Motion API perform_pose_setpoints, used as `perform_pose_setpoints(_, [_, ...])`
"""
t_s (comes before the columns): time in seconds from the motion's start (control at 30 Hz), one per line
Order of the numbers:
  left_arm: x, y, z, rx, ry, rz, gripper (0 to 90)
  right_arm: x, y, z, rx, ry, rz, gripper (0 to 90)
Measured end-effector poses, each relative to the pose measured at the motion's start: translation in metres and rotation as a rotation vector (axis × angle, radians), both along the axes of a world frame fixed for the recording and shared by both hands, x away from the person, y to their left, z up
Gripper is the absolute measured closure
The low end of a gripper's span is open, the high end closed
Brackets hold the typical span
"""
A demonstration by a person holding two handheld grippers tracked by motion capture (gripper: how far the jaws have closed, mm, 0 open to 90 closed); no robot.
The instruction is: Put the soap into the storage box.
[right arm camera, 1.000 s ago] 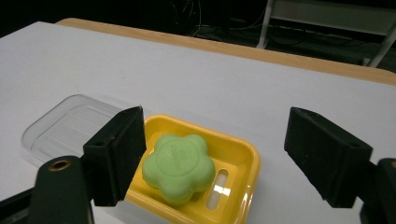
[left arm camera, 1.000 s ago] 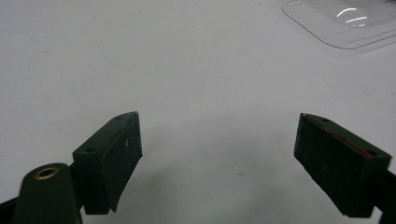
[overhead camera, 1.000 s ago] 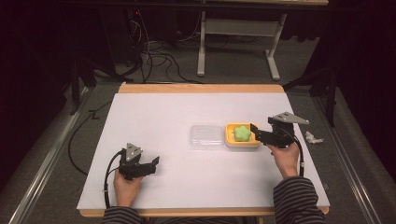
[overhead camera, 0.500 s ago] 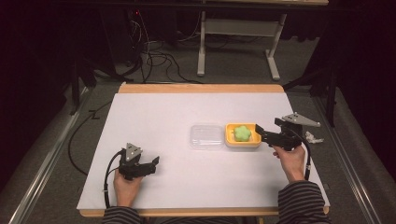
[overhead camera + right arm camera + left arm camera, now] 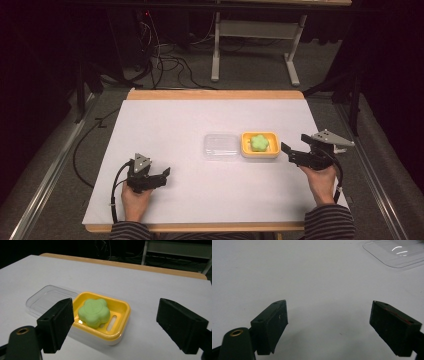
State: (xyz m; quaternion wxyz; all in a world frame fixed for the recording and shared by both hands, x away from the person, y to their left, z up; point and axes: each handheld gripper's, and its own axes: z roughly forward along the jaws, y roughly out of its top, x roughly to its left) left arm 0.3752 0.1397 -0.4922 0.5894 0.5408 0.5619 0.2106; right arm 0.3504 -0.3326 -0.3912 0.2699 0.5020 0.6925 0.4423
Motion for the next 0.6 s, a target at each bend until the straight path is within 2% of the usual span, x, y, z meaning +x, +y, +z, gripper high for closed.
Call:
perform_pose_setpoints(0.07, [0.000, 0.000, 0.000, -0.004, -0.001, 0.000, 15.6, -0.003, -0.003, -0.001, -0.005, 0.001, -0.001, 15.2])
perform_pose_setpoints(0.27, [0.000, -0.001, 0.000, -0.002, 0.000, -0.001, 15.7, -0.013, -0.011, -0.004, 0.023, -0.003, -0.017, 17.1])
perform_pose_setpoints(0.43, [0.000, -0.001, 0.000, 0.003, 0.000, -0.001, 15.8, -0.022, -0.014, -0.006, 0.028, -0.016, -0.028, 19.1])
perform_pose_setpoints(0.6, [0.000, -0.001, 0.000, 0.000, 0.000, 0.000, 15.7, -0.029, -0.012, -0.009, 0.018, -0.020, -0.015, 20.6])
